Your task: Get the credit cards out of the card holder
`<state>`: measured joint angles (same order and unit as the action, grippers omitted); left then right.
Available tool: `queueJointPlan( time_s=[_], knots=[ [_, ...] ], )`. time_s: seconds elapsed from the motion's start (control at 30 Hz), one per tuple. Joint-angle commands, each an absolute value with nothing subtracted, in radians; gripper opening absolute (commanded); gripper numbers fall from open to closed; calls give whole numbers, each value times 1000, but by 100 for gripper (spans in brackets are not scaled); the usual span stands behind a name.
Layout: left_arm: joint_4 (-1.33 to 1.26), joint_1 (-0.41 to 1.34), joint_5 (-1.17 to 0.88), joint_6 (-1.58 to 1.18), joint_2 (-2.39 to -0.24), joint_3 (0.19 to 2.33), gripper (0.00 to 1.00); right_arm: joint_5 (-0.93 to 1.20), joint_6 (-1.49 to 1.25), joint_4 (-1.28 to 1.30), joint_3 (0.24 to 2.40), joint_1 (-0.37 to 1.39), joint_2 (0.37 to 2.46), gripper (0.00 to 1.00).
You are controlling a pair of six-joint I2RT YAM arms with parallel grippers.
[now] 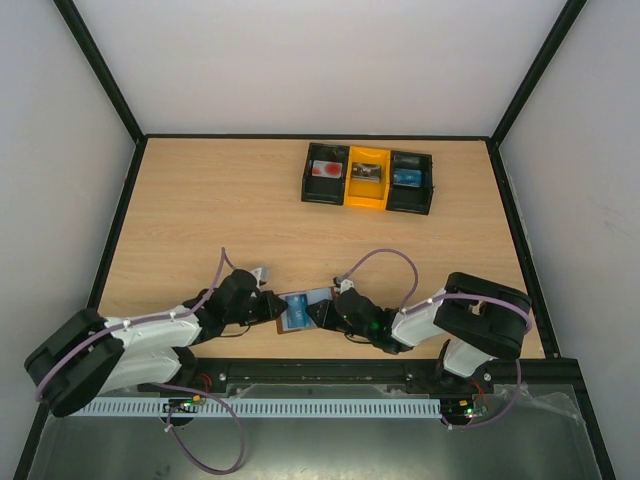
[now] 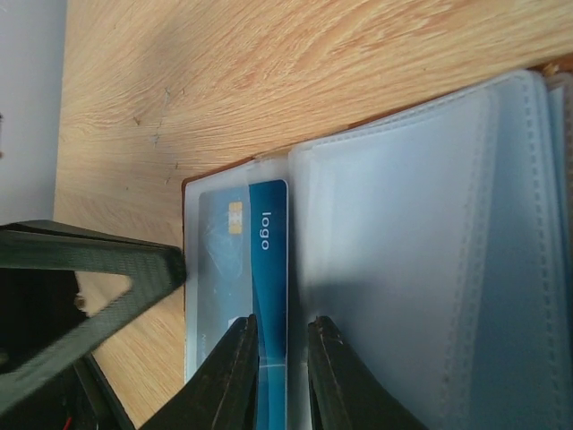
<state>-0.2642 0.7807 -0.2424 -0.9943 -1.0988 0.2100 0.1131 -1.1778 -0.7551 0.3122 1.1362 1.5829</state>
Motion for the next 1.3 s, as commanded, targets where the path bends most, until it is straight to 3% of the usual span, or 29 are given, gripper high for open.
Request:
queueJointPlan(
  time_s=[0.0, 0.37, 0.57, 0.97, 1.03, 1.27],
  knots=[
    [-299, 784, -223, -979, -1191, 178, 6, 103, -1172, -752, 320, 1131, 1613, 18],
    [-276, 788, -172, -983, -1219, 156, 3, 123, -1180, -795, 312, 1128, 1636, 17],
    [-251, 788, -160, -985, -1183, 156, 3, 120, -1175, -829, 286, 1126, 1615, 2],
    [-222, 788, -166, -991, -1124, 172, 9, 97, -1149, -808, 222, 1124, 1502, 2],
    [-207, 788, -175, -983, -1097, 183, 14, 90, -1132, -769, 214, 1124, 1468, 2],
    [-146, 788, -240, -918, -965, 246, 49, 69, -1082, -625, 169, 1124, 1304, 2]
  ],
)
